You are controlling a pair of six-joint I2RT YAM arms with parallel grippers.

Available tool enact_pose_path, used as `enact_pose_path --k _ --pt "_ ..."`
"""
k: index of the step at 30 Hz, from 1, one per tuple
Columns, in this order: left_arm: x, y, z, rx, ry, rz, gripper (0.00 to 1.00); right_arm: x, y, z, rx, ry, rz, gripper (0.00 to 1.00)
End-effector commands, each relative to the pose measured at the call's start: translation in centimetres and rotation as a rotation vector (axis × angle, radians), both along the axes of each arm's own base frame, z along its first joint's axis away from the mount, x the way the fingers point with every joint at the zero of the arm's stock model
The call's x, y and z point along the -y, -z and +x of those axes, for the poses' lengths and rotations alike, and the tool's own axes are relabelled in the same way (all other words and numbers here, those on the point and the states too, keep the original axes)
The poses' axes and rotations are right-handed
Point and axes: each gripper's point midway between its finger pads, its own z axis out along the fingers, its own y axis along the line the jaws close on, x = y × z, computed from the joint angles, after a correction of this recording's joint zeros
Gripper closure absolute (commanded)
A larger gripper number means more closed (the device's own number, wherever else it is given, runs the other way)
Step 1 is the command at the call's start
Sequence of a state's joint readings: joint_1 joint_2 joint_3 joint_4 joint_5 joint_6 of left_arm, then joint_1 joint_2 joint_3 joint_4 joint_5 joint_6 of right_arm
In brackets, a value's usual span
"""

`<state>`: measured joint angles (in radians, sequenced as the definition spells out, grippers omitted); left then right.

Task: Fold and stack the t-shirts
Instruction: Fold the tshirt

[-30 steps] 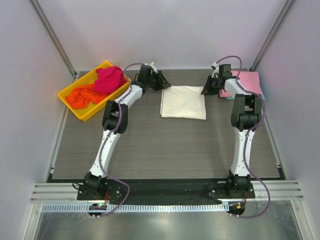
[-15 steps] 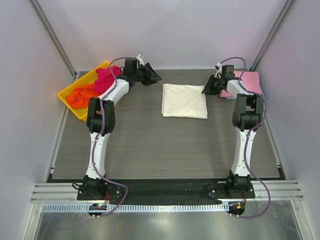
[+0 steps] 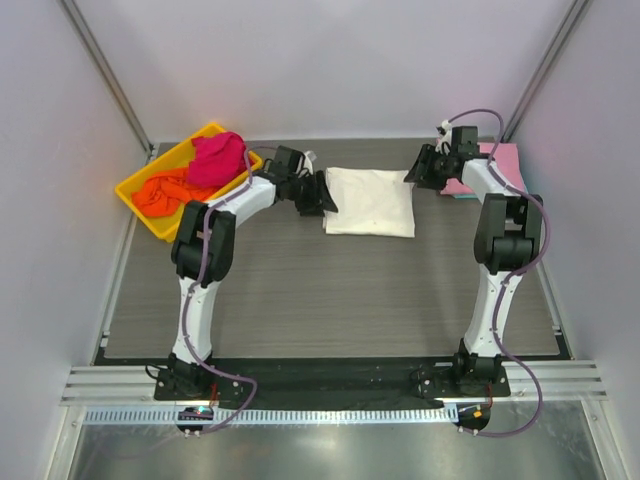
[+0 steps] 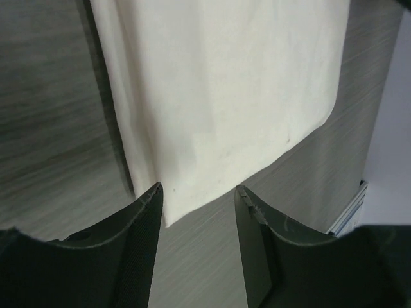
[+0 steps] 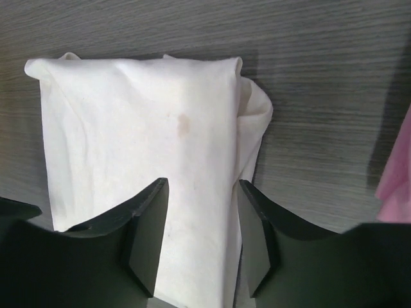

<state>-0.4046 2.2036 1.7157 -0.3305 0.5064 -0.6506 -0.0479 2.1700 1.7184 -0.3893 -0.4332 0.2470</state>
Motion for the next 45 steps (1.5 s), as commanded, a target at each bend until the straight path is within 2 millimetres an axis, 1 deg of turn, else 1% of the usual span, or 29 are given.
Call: enact_pose_path --k 1,4,5,8,9,15,17,18,19,21,22,23,25,26,27,28,29,30,31,32,34,35,36,37,40,41,42,44,45 --pt "-0.2 -0.1 -1.6 -0.003 0.049 0.051 0.50 0.5 -2.6 -0.7 0.050 0.000 -0.030 0.45" --pt "-0.2 1.0 -2.0 -0.016 0.052 0.078 0.49 0.6 -1.8 -0.6 0.042 -0.006 -0.040 0.42" --pt "-0.3 1.4 -2.0 -0.021 0.050 0.087 0.49 0.6 -1.9 -0.3 0.044 -0.005 -0.037 0.41" --pt "-1.0 2.5 -2.0 -0.029 0.029 0.135 0.49 0.5 -0.7 0.5 0.032 -0.012 -0.035 0.40" --pt "-1.3 2.9 -2.1 -0.032 0.029 0.151 0.49 0.5 0.4 0.7 0.015 -0.018 -0.034 0.40" --pt "-1.5 5.0 -2.5 -0.075 0.050 0.191 0.52 0.1 2.8 1.9 -0.012 -0.040 -0.011 0.41" --pt "-1.7 5.5 -2.5 -0.073 0.051 0.210 0.55 0.1 3.0 2.3 -0.007 -0.045 -0.010 0.42" --pt "-1.8 5.9 -2.6 -0.082 0.051 0.218 0.57 0.2 3.7 2.5 -0.016 -0.042 -0.016 0.42" --pt "-1.8 6.1 -2.6 -0.084 0.054 0.218 0.64 0.3 3.9 2.6 -0.015 -0.042 -0.020 0.43" --pt "-1.8 6.4 -2.7 -0.095 0.044 0.222 0.73 0.4 4.5 2.9 -0.017 -0.041 -0.025 0.46" --pt "-1.9 6.7 -2.6 -0.099 0.040 0.224 0.78 0.5 4.5 3.0 -0.015 -0.037 -0.026 0.48" --pt "-2.0 6.9 -2.6 -0.106 0.028 0.230 0.81 0.5 4.7 3.2 -0.011 -0.040 -0.027 0.55" --pt "-2.0 6.9 -2.6 -0.109 0.018 0.233 0.87 0.2 4.9 3.2 -0.005 -0.056 -0.019 0.65" --pt "-2.1 6.8 -2.5 -0.112 0.009 0.232 0.87 0.2 5.1 3.2 -0.005 -0.058 -0.016 0.72" --pt "-2.1 6.6 -2.5 -0.116 0.005 0.233 0.87 0.2 5.1 3.3 0.002 -0.067 -0.019 0.76" --pt "-1.9 5.5 -2.0 -0.106 -0.003 0.225 0.87 0.2 5.1 3.4 0.008 -0.071 -0.024 0.84" --pt "-1.8 4.5 -1.9 -0.107 -0.004 0.224 0.86 0.2 4.9 3.4 0.012 -0.076 -0.027 0.87" --pt "-1.9 3.5 -1.9 -0.108 -0.007 0.228 0.79 0.2 4.9 3.4 0.014 -0.080 -0.030 0.89" --pt "-1.8 2.4 -1.4 -0.081 -0.017 0.220 0.74 0.3 4.7 3.4 0.022 -0.083 -0.034 0.92" --pt "-1.5 0.0 -0.2 -0.021 -0.033 0.202 0.71 0.3 4.5 3.5 0.025 -0.083 -0.034 0.93" --pt "-1.2 -1.7 1.6 0.031 -0.058 0.185 0.68 0.2 4.1 3.6 0.034 -0.087 -0.032 0.94" --pt "-0.5 -4.2 3.3 0.098 -0.067 0.147 0.68 0.2 3.8 3.6 0.041 -0.086 -0.032 0.95" --pt "-0.1 -3.3 4.0 0.092 -0.066 0.143 0.68 0.2 3.8 3.7 0.044 -0.085 -0.033 0.95" --pt "0.3 -3.9 4.8 0.111 -0.061 0.121 0.69 0.3 3.8 3.7 0.044 -0.083 -0.036 0.95" --pt "1.0 -3.3 7.8 0.162 -0.069 0.102 0.70 0.3 3.9 3.8 0.042 -0.078 -0.037 0.96" --pt "1.4 -3.6 8.8 0.192 -0.069 0.072 0.71 0.3 3.9 3.8 0.042 -0.078 -0.037 0.96" --pt "1.6 -2.6 9.7 0.186 -0.080 0.052 0.74 0.4 3.7 3.7 0.046 -0.078 -0.040 0.96" --pt "1.4 -3.0 11.6 0.220 -0.095 -0.005 0.80 0.5 3.4 3.7 0.051 -0.075 -0.050 0.97" --pt "1.4 -2.1 12.3 0.219 -0.100 -0.017 0.83 0.8 3.3 3.8 0.054 -0.066 -0.063 0.97"
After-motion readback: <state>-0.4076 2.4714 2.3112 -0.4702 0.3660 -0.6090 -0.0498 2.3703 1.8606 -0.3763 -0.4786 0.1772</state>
